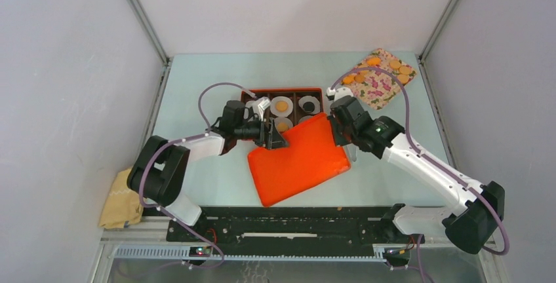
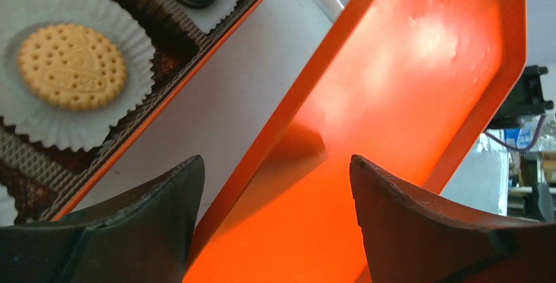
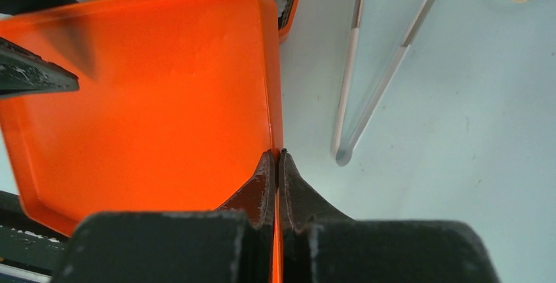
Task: Pack the cookies
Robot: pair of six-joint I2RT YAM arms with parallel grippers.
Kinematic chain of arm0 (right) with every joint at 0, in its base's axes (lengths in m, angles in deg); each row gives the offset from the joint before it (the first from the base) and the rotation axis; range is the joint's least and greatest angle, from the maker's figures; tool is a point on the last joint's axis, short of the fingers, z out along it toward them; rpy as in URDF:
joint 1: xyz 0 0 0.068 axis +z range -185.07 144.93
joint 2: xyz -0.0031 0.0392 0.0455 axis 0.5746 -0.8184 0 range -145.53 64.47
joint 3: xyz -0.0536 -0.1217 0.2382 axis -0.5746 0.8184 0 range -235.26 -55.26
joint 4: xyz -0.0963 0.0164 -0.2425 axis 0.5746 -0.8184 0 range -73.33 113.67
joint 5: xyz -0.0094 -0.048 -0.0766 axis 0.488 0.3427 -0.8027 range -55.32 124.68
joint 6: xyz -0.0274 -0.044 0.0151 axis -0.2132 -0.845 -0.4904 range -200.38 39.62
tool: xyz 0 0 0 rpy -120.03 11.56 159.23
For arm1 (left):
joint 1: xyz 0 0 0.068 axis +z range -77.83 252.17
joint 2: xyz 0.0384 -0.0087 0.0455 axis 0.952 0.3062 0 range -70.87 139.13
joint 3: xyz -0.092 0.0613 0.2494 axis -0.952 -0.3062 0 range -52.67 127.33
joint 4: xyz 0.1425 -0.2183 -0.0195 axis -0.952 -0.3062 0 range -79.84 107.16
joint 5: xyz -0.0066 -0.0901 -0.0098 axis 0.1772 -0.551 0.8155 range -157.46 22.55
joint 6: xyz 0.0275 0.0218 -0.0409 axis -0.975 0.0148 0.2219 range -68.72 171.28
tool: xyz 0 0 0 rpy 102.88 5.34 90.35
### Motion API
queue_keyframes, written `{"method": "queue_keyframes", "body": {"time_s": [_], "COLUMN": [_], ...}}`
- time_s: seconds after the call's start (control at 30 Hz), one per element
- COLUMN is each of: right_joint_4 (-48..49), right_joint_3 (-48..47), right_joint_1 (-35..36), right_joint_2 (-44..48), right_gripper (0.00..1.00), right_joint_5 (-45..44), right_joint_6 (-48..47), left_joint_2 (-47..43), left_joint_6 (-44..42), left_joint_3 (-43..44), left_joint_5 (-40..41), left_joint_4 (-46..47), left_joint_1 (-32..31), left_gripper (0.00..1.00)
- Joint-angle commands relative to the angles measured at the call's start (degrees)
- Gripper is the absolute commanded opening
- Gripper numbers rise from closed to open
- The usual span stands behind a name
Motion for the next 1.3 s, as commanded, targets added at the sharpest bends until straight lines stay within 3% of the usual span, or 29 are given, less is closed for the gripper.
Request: {"method": "queue_keyframes", "body": {"time_s": [0.0,0.17,0.33,0.53,0.63,0.93,1.03,1.13,1.2,1.27], "right_joint_4": [2.4,5.3,8.7,13.2,14.9,17.4,17.7,18.5,19.7,20.6], "right_joint_3": [-4.8,-5.5,-6.6,-8.9,-10.6,-14.1,-15.0,-15.7,-15.8,-15.7], "right_joint_1": [-2.7,-5.2,-7.9,-9.4,-10.8,-11.2,-11.1,-10.4,-9.7,-8.4], "right_joint_2": [1.5,-0.3,-3.8,-7.8,-10.0,-14.5,-15.3,-14.9,-13.9,-12.6], "right_gripper": [0.0,0.0,0.0,0.0,0.0,0.0,0.0,0.05,0.26,0.56], "right_joint_5": [5.1,9.5,12.0,9.3,9.5,8.9,8.2,3.2,-1.5,-6.4], "right_joint_6": [-4.8,-5.8,-6.0,-6.9,-7.1,-7.4,-7.3,-7.7,-8.5,-9.8], "left_joint_2": [0.8,3.0,2.9,-0.1,-1.3,-3.2,-3.7,-4.8,-5.3,-5.4], "left_joint_6": [-4.3,-4.2,2.5,8.5,11.5,12.5,14.7,19.6,21.0,20.3], "left_joint_3": [4.7,6.8,5.4,1.6,-1.0,-6.4,-6.8,-6.5,-4.4,-0.7], "left_joint_5": [-6.9,-8.9,-10.9,-10.6,-10.7,-8.8,-6.2,-1.7,1.2,3.8], "left_joint_4": [3.8,4.3,11.4,17.0,20.0,20.7,22.4,25.5,22.3,15.9], "left_joint_1": [-0.2,-0.2,-0.4,-2.4,-3.6,-7.1,-7.5,-7.6,-7.4,-7.4], "left_gripper": [0.85,0.84,0.82,0.73,0.62,0.07,0.0,0.0,0.0,0.0]}}
